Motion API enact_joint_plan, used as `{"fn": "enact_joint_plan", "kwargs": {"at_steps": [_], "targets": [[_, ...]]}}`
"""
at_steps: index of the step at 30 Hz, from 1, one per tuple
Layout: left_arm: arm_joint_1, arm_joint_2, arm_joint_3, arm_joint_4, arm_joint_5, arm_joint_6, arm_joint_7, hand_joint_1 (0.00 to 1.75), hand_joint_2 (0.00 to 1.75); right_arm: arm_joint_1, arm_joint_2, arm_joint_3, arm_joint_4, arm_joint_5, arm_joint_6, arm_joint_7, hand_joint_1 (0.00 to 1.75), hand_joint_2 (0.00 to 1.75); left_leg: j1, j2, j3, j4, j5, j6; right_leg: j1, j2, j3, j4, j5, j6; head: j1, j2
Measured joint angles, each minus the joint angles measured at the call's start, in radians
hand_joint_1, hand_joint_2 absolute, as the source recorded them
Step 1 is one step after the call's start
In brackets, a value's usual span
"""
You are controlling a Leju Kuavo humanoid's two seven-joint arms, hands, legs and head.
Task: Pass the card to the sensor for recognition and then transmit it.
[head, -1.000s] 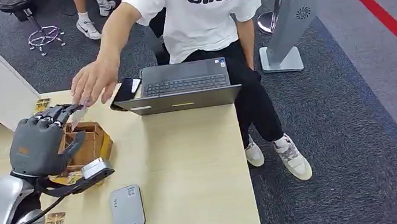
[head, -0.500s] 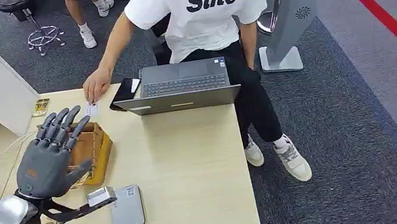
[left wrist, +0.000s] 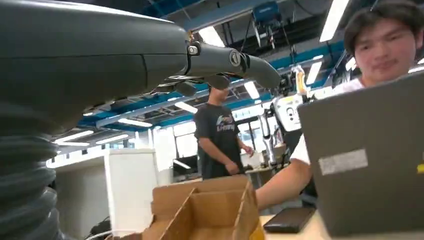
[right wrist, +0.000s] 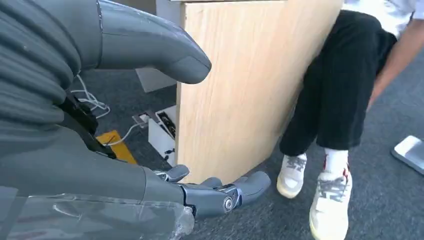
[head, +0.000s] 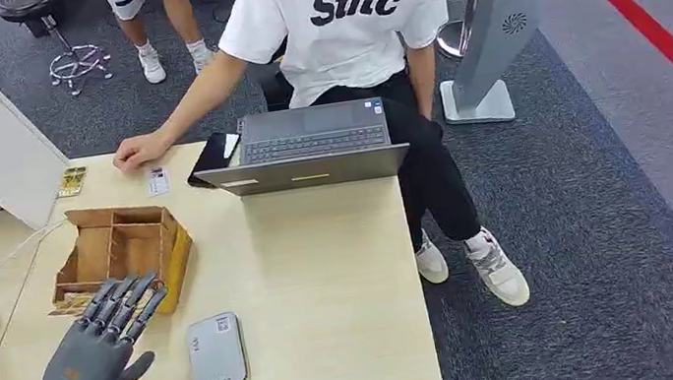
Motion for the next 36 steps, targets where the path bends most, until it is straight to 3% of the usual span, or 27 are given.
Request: {"fn": "enact_joint_plan", "kwargs": {"at_steps": [19, 36], "targets": [[-0.143, -0.109, 0.108, 0.242, -0.012, -0.049, 0.04, 0.0, 1.75, -0.01, 0.0, 0.002, 0.009, 0.021, 0.01, 0.002, 0.0, 1.75, 0.0, -0.001, 0.0, 0.0, 0.001, 0.0, 0.0, 0.0, 0.002, 0.0, 0.001, 0.0, 0.001, 0.0], [-0.155, -0.137, 0.121, 0.294, -0.023, -0.052, 0.04, 0.0, 1.75, -0.016, 0.0, 0.003, 0.017, 0.024, 0.011, 0.004, 0.0, 1.75, 0.0, -0.001, 0.0, 0.0, 0.001, 0.0, 0.0, 0.0, 0.001, 0.0, 0.001, 0.0, 0.001, 0.0]]}}
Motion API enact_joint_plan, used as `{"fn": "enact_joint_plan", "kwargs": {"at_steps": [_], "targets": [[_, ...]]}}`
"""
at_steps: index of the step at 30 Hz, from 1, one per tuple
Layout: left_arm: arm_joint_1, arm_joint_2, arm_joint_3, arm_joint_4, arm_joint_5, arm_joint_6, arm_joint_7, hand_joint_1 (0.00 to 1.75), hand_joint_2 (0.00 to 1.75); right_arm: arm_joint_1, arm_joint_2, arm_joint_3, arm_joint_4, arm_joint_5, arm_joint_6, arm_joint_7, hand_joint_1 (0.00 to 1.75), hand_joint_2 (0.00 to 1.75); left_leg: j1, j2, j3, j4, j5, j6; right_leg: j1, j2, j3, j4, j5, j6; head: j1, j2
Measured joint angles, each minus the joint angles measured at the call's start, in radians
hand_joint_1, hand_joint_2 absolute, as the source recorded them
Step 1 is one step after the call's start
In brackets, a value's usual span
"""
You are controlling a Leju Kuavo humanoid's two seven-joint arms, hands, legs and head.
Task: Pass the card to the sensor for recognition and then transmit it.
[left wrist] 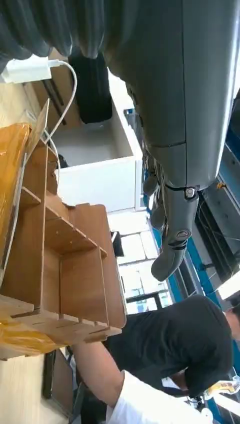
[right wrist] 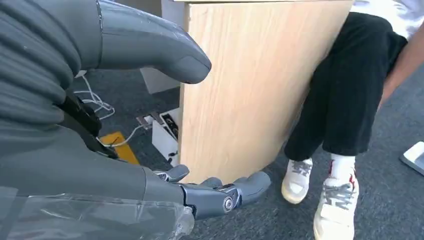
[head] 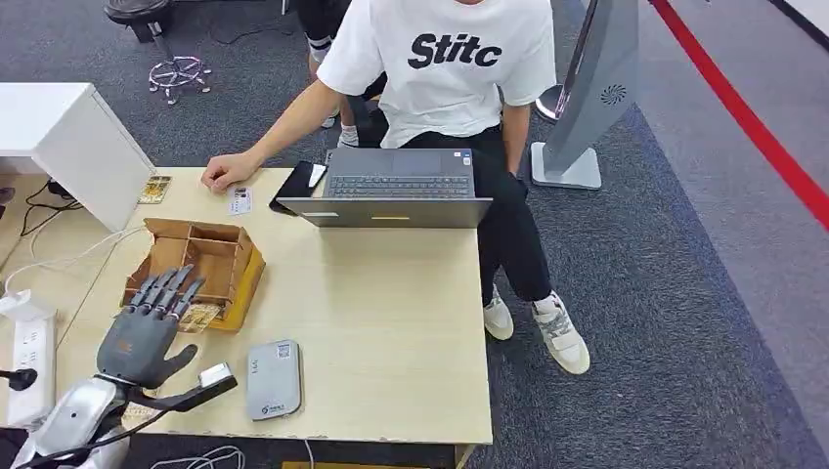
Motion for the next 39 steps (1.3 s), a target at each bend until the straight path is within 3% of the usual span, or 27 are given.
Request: {"fn": "enact_joint_plan", "kwargs": {"at_steps": [13, 31, 32, 39], "targets": [[-0.054, -0.024, 0.048, 0.071, -0.002, -0.049, 0.049, 0.0, 1.75, -0.001, 0.0, 0.003, 0.0, 0.007, 0.0, 0.004, 0.0, 1.75, 0.0, 0.0, 0.0, 0.0, 0.0, 0.0, 0.0, 0.0, 0.0, 0.0, 0.0, 0.0, 0.0, 0.0], [-0.063, -0.097, 0.063, 0.079, 0.0, -0.073, 0.052, 0.0, 1.75, -0.002, 0.0, 0.018, -0.001, 0.017, -0.002, 0.004, 0.0, 1.75, 0.0, 0.0, 0.0, 0.0, 0.0, 0.0, 0.0, 0.0, 0.0, 0.0, 0.0, 0.0, 0.0, 0.0], [-0.064, -0.099, 0.063, 0.078, 0.0, -0.074, 0.052, 1.75, 1.75, -0.002, 0.0, 0.019, -0.001, 0.017, -0.002, 0.004, 0.0, 1.75, 0.0, 0.0, 0.0, 0.0, 0.0, 0.0, 0.0, 0.0, 0.0, 0.0, 0.0, 0.0, 0.0, 0.0], [-0.075, -0.111, 0.063, 0.078, 0.016, -0.087, 0.05, 1.75, 1.75, -0.002, 0.0, 0.02, -0.001, 0.016, -0.001, 0.004, 0.0, 1.75, 0.0, 0.0, 0.0, 0.0, 0.0, 0.0, 0.0, 0.0, 0.0, 0.0, 0.0, 0.0, 0.0, 0.0]]}}
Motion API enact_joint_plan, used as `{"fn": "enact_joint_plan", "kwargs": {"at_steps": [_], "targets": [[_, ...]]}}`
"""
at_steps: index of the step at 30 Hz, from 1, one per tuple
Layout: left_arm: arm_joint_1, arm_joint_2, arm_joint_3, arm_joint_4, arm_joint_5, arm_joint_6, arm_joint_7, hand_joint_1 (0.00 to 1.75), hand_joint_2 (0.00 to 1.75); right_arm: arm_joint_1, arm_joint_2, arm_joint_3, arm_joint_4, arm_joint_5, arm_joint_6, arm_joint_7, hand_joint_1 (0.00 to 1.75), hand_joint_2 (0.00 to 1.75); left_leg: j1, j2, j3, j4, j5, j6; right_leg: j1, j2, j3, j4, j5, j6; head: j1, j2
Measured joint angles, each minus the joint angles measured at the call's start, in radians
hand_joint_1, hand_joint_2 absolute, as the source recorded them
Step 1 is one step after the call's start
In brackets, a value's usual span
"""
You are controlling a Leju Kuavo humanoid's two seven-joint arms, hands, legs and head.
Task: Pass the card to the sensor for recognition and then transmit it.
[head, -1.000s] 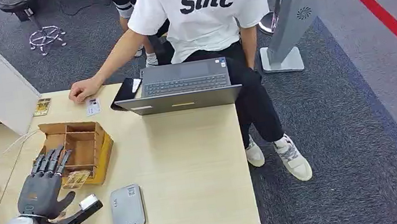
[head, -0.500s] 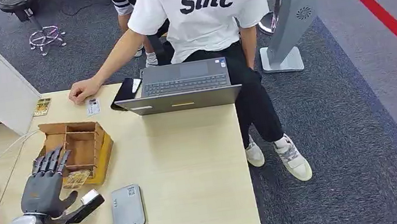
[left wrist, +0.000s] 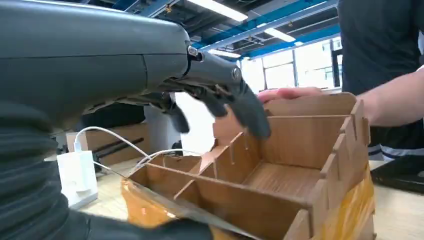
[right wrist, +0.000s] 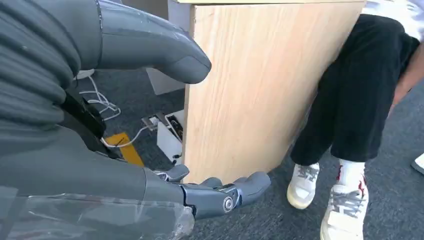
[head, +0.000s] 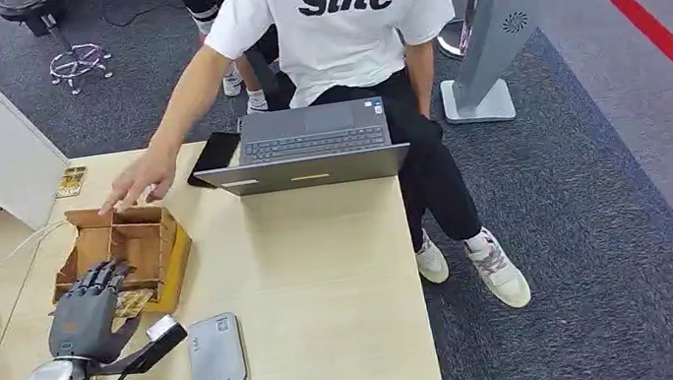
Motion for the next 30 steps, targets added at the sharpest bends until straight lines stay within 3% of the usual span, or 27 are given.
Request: {"fn": "enact_joint_plan", "kwargs": {"at_steps": [15, 30], "targets": [[-0.007, -0.001, 0.018, -0.018, 0.058, 0.013, -0.016, 1.75, 1.75, 0.003, 0.0, 0.002, 0.0, -0.011, -0.002, 0.0, 0.0, 1.75, 0.0, 0.0, 0.0, 0.0, 0.0, 0.0, 0.0, 0.0, 0.0, 0.0, 0.0, 0.0, 0.0, 0.0], [-0.099, -0.001, 0.063, -0.336, 0.148, -0.047, -0.04, 1.75, 1.75, 0.011, 0.0, 0.024, -0.003, -0.01, -0.002, 0.006, 0.0, 1.75, 0.0, 0.0, 0.0, 0.0, 0.0, 0.0, 0.0, 0.0, 0.0, 0.0, 0.0, 0.0, 0.0, 0.0]]}}
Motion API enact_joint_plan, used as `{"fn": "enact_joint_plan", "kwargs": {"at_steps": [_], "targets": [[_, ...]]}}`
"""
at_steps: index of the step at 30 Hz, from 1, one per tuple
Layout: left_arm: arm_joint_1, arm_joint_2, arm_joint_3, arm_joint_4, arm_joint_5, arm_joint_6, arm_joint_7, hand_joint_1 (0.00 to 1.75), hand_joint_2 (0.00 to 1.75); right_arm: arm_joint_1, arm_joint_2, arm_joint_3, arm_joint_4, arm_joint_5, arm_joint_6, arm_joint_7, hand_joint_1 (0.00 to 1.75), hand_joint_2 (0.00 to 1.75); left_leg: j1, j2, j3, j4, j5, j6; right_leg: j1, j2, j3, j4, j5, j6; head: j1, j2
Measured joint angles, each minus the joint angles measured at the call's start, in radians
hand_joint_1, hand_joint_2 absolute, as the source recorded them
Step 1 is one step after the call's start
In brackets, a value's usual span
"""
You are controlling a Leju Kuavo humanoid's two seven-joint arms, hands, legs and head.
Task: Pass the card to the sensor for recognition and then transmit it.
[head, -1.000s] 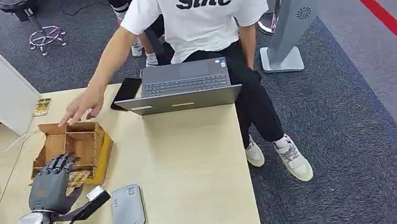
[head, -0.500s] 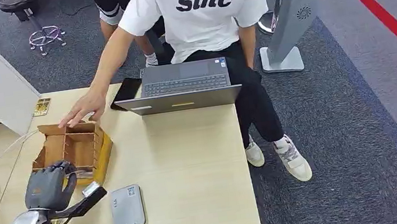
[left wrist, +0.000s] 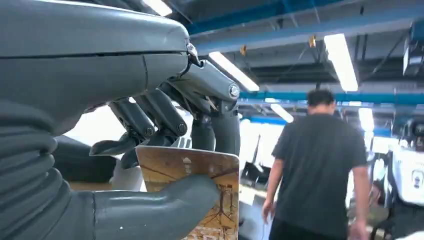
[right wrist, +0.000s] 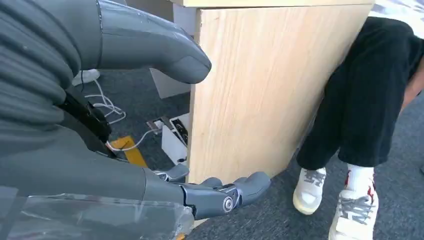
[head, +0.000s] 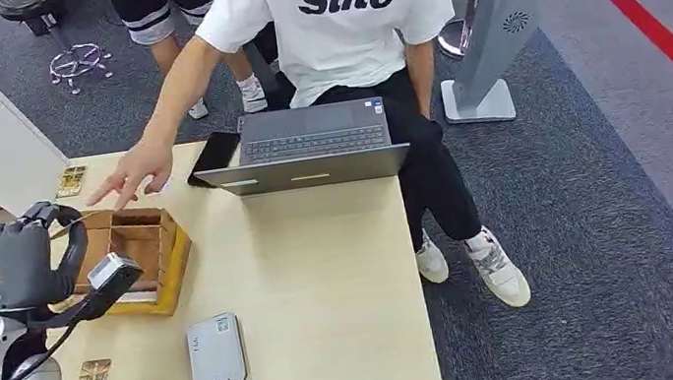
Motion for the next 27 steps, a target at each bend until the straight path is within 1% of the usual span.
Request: {"fn": "enact_joint_plan", "kwargs": {"at_steps": [4, 12, 13, 14, 15, 24, 27], "targets": [[0.0, 0.002, 0.005, -0.028, 0.004, -0.003, 0.0, 1.75, 1.75, 0.001, 0.0, 0.0, 0.002, 0.0, 0.002, 0.0, 0.0, 1.75, 0.0, 0.0, 0.0, 0.0, 0.0, 0.0, 0.0, 0.0, 0.0, 0.0, 0.0, 0.0, 0.0, 0.0], [0.0, 0.008, 0.014, -0.036, 0.004, -0.004, 0.0, 1.75, 1.75, -0.004, 0.0, 0.0, 0.008, 0.001, 0.006, -0.003, 0.0, 1.75, 0.0, 0.0, 0.0, 0.0, 0.0, 0.0, 0.0, 0.0, 0.0, 0.0, 0.0, 0.0, 0.0, 0.0], [0.0, 0.008, 0.014, -0.037, 0.004, -0.004, 0.0, 1.38, 1.75, -0.005, 0.0, 0.0, 0.008, 0.002, 0.007, -0.003, 0.0, 1.75, 0.0, 0.0, 0.0, 0.0, 0.0, 0.0, 0.0, 0.0, 0.0, 0.0, 0.0, 0.0, 0.0, 0.0], [0.0, 0.008, 0.016, -0.038, 0.004, -0.004, 0.0, 0.54, 1.75, -0.006, 0.0, 0.0, 0.01, 0.002, 0.007, -0.004, 0.0, 1.75, 0.0, 0.0, 0.0, 0.0, 0.0, 0.0, 0.0, 0.0, 0.0, 0.0, 0.0, 0.0, 0.0, 0.0], [0.0, 0.008, 0.017, -0.039, 0.004, -0.004, 0.0, 0.0, 1.75, -0.006, 0.0, 0.0, 0.01, 0.002, 0.007, -0.004, 0.0, 1.75, 0.0, 0.0, 0.0, 0.0, 0.0, 0.0, 0.0, 0.0, 0.0, 0.0, 0.0, 0.0, 0.0, 0.0], [0.021, 0.006, 0.022, -0.069, 0.014, 0.013, -0.013, 0.0, 1.75, 0.0, 0.0, 0.001, 0.008, -0.01, 0.0, -0.004, 0.0, 1.75, 0.0, 0.0, 0.0, 0.0, 0.0, 0.0, 0.0, 0.0, 0.0, 0.0, 0.0, 0.0, 0.0, 0.0], [0.041, 0.001, 0.032, -0.088, 0.038, 0.018, -0.024, 0.0, 1.75, 0.003, 0.0, 0.003, 0.008, -0.016, -0.007, -0.004, 0.0, 1.75, 0.0, 0.0, 0.0, 0.0, 0.0, 0.0, 0.0, 0.0, -0.001, 0.0, 0.0, 0.0, 0.0, 0.0]]}}
